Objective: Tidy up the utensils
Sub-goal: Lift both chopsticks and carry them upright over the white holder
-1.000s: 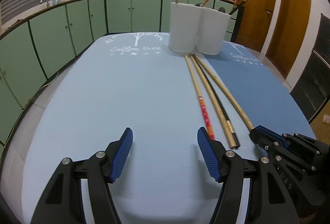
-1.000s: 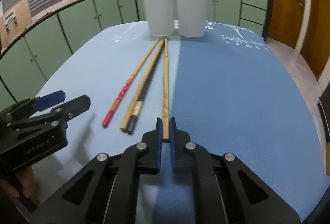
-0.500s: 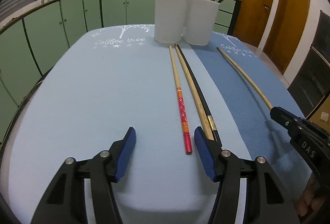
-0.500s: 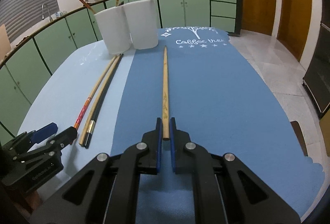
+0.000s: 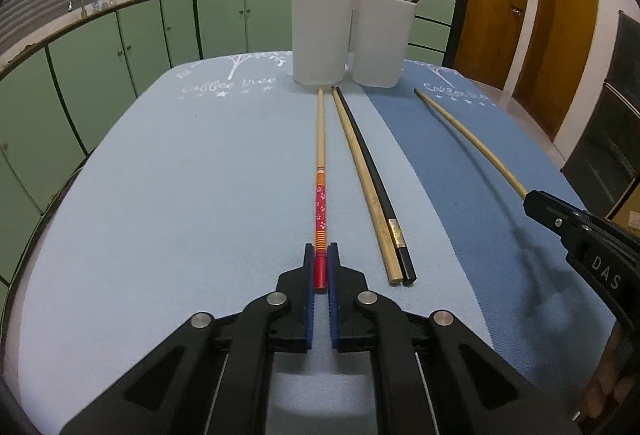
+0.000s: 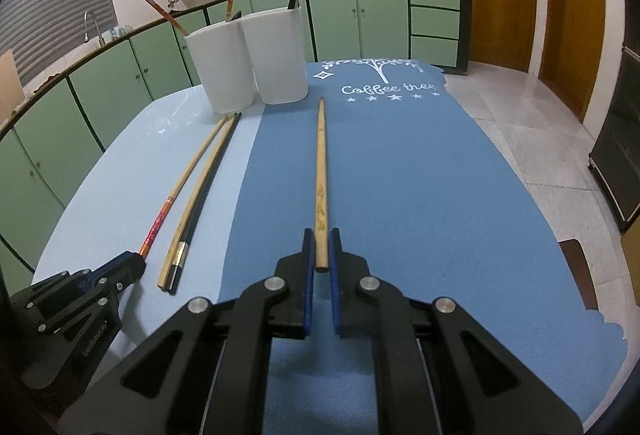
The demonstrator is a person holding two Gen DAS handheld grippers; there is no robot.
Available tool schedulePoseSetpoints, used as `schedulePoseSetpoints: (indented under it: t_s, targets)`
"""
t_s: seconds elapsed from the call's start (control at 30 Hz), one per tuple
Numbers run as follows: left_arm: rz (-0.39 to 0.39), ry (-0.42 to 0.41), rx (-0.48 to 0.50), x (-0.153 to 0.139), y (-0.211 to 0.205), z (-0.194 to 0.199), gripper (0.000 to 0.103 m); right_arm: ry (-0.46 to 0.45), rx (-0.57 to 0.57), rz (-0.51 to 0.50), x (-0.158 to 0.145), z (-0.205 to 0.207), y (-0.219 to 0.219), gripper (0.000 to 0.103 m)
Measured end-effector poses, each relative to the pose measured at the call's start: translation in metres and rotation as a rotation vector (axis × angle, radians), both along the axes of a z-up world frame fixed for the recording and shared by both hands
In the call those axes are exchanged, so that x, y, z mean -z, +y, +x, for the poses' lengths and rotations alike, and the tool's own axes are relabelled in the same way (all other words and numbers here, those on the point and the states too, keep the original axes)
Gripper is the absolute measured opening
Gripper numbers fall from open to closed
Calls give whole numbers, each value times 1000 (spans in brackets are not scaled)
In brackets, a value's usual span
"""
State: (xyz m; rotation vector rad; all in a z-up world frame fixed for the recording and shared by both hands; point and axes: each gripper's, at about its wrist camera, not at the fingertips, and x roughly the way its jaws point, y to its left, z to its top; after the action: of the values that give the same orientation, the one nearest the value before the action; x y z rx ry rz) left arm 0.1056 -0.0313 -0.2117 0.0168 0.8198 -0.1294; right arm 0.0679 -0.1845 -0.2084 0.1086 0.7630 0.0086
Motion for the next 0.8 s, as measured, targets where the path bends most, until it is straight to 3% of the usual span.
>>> schedulePoseSetpoints:
  t_s: [0.17, 0.43, 0.8]
  targets:
    - [-7, -25, 8, -19, 3, -1, 6, -17, -13, -8, -11, -2, 0, 6]
    - [7, -86, 23, -72, 7, -3, 6, -107, -38, -38, -52, -7, -2, 6]
    - [-41, -210, 36, -136, 16, 5, 6, -208, -84, 33, -118, 6, -17, 6]
